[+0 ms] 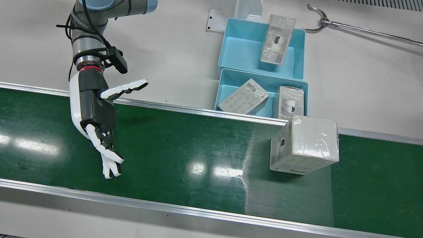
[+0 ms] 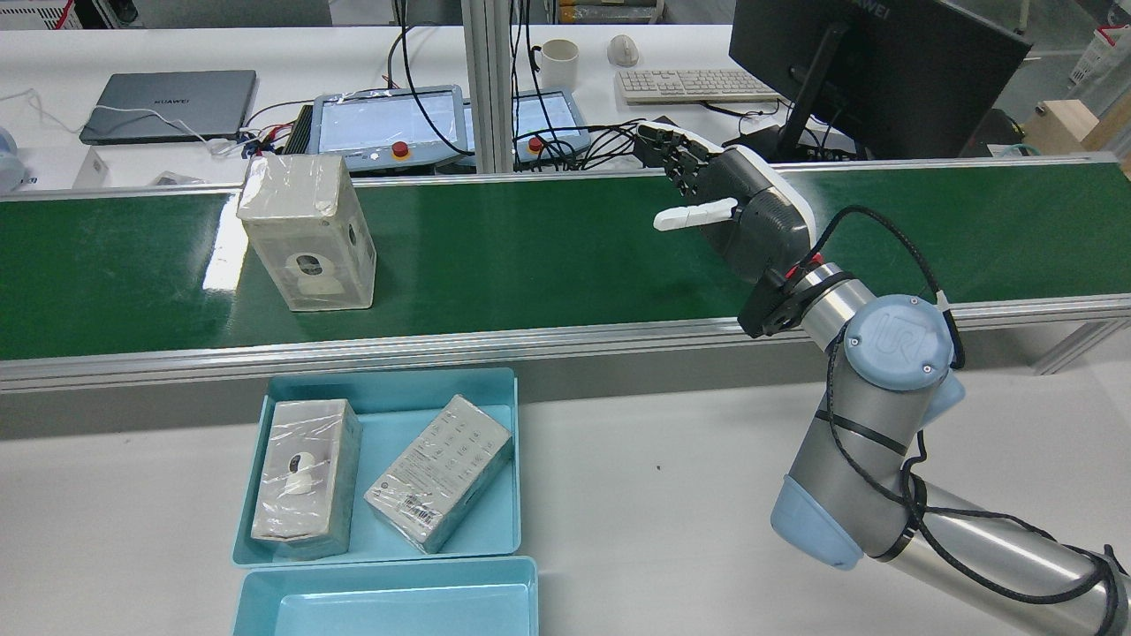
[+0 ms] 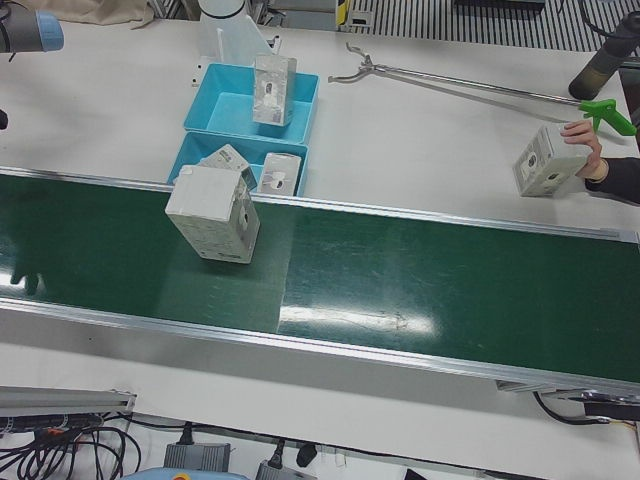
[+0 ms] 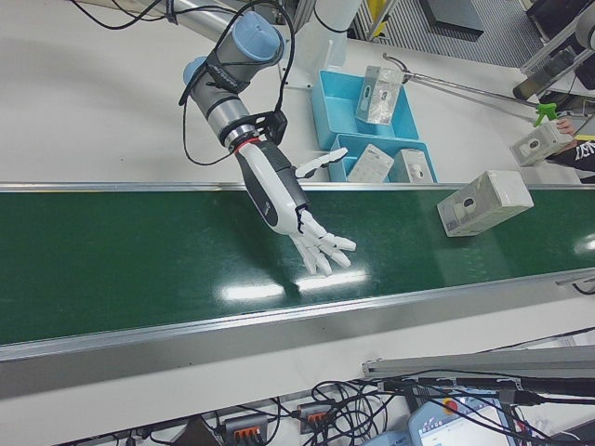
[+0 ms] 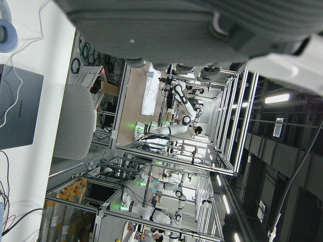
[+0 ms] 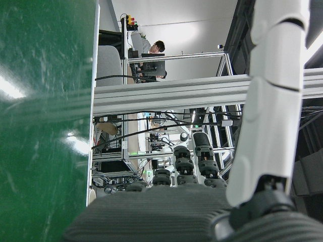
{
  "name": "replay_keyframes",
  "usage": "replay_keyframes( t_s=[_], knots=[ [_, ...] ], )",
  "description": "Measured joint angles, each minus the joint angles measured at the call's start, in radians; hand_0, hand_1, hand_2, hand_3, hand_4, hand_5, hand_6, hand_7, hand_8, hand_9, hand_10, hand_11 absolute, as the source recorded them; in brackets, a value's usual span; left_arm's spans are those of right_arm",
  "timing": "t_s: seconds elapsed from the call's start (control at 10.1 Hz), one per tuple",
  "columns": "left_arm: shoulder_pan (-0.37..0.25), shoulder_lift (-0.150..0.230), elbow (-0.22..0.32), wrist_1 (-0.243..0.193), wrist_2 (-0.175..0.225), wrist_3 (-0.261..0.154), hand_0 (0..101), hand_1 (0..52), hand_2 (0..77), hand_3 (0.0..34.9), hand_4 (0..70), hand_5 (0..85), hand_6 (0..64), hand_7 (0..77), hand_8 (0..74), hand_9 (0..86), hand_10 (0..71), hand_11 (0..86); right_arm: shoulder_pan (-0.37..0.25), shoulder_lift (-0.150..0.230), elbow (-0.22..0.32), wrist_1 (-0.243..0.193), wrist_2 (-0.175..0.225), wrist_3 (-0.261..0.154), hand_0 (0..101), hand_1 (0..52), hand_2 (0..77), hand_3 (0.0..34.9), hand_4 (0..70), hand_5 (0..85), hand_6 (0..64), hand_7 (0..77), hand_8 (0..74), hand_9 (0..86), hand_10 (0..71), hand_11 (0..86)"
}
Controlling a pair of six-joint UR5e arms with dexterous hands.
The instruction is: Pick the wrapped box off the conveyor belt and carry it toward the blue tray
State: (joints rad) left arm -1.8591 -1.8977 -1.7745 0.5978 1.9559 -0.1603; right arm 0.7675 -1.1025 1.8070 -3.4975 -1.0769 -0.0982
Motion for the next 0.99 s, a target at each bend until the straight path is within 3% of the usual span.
replay_keyframes(
  t_s=[0.6, 0.7, 0.79, 0.99],
  knots=[
    [0.000, 0.000, 0.000, 0.000, 0.000, 0.000, 0, 0.0, 1.1, 0.0, 0.0, 1.1, 0.5, 0.5, 0.5, 0.0, 0.0, 0.5, -0.002, 0.001, 0.000, 0.000, 0.000, 0.001, 47, 12.0, 6.0, 0.0, 10.9, 18.5, 3.3, 3.3, 2.2, 4.9, 0.0, 0.5],
    [0.000, 0.000, 0.000, 0.000, 0.000, 0.000, 0, 0.0, 1.1, 0.0, 0.0, 1.1, 0.5, 0.5, 0.5, 0.0, 0.5, 0.5, -0.003, 0.001, 0.000, 0.000, 0.000, 0.001, 47, 13.6, 11.4, 0.0, 10.9, 19.1, 3.3, 3.3, 1.6, 4.9, 0.0, 1.1],
    [0.000, 0.000, 0.000, 0.000, 0.000, 0.000, 0, 0.0, 0.5, 0.0, 0.0, 1.1, 0.5, 0.5, 0.5, 0.0, 0.5, 0.5, -0.006, 0.001, -0.003, 0.000, 0.000, -0.001, 47, 10.4, 7.6, 0.0, 10.9, 18.5, 3.3, 3.3, 2.2, 4.9, 0.0, 1.1],
    [0.000, 0.000, 0.000, 0.000, 0.000, 0.000, 0, 0.0, 1.1, 0.0, 0.0, 1.1, 0.5, 0.5, 0.5, 0.0, 0.5, 0.5, -0.020, 0.000, -0.009, 0.000, 0.000, -0.006, 47, 11.5, 6.5, 0.0, 10.9, 19.1, 3.3, 3.3, 2.2, 4.9, 0.0, 1.1]
  ],
)
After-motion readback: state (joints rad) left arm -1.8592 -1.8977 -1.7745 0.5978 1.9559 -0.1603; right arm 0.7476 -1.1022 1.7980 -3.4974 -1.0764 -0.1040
